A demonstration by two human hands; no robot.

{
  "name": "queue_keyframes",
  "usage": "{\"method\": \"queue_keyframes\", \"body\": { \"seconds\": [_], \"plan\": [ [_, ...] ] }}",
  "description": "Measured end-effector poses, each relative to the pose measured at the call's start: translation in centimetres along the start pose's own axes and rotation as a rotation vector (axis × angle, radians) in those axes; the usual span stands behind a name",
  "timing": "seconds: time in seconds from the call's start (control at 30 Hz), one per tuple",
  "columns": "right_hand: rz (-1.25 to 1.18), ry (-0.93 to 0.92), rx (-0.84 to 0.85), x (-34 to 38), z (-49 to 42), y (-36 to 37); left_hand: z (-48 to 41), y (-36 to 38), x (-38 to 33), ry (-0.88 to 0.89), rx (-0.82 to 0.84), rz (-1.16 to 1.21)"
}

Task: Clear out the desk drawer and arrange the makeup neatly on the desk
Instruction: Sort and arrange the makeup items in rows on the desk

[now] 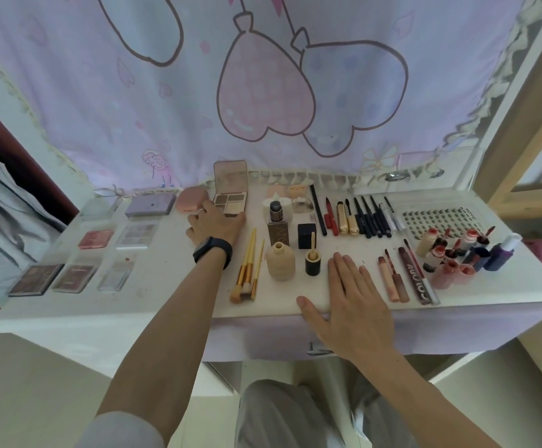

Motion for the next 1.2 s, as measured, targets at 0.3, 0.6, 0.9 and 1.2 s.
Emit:
{"method": "queue_keyframes", "body": {
  "seconds": [0.3,0.6,0.9,1.2],
  "plan": [
    [-0.007,-0.013,-0.015,-0.2,0.0,0.2,0.0,-1.0,1.1,0.030,0.101,0.078],
    [-0.470,-0.240,-0.410,1.7,3.9,-1.7,3.7,-6.9,6.8,0.250,0.170,0.170],
    [-0.339,-0.507,-0.114,16.2,1.5,-0.6,5.4,-10.7,12.8,0.265,0.174,0.094],
    [-0.092,-0.551,0.133,21.0,-2.7,3.5,0.3,-11.2,12.7,0.318,0.196,-0.082]
  ]
}}
Point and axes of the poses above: each hand's wrist, its own z-axis away from the middle knuckle, its own y-axis out of the palm, x = y × z, the point moved 1 cm from there along -z, towards the middle knuckle, and after that the axes turned 5 degrees about y, right-handed, at the moved point
